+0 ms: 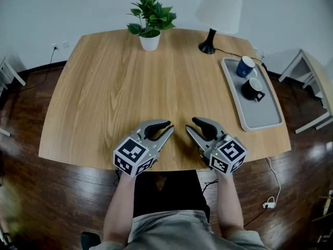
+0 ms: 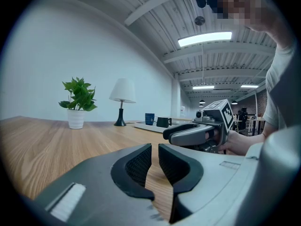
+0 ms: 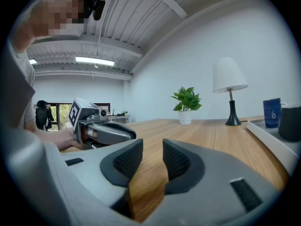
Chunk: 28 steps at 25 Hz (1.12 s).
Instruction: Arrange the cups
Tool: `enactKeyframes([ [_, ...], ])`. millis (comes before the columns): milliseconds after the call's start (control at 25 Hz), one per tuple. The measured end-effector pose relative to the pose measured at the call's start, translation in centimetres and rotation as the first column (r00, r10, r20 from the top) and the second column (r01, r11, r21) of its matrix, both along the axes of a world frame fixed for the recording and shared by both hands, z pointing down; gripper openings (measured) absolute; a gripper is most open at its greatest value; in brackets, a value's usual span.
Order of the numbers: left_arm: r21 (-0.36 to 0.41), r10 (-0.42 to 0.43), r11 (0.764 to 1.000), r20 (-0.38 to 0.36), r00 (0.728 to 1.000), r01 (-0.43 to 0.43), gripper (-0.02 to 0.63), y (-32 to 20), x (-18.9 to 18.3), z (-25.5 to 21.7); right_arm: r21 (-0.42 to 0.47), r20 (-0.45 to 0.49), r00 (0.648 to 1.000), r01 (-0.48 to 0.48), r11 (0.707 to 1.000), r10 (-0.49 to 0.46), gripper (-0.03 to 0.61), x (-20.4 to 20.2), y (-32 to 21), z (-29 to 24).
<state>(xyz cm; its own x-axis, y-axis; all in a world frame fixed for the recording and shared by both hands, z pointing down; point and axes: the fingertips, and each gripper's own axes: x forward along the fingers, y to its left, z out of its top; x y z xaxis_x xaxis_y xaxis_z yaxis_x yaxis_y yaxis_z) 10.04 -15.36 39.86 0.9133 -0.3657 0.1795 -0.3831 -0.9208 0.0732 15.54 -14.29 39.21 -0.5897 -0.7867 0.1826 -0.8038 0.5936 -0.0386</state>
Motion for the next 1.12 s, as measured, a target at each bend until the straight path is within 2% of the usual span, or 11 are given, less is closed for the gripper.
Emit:
enactKeyframes([
  [680, 0.003, -0.002, 1.000, -0.007, 1.000, 0.002, 0.054, -1.1, 0.0, 0.9, -0.007, 0.005, 1.000, 0.004, 1.000, -0.004, 0.126, 0.1, -1.2, 1.4],
  [1120, -0.006, 0.001, 1.000, -0.002, 1.000, -0.001, 0.054, -1.7, 0.2, 1.2, -0.025, 0.000, 0.999, -0.038, 0.999, 0.038, 0.120, 0.7, -2.4, 2.0],
])
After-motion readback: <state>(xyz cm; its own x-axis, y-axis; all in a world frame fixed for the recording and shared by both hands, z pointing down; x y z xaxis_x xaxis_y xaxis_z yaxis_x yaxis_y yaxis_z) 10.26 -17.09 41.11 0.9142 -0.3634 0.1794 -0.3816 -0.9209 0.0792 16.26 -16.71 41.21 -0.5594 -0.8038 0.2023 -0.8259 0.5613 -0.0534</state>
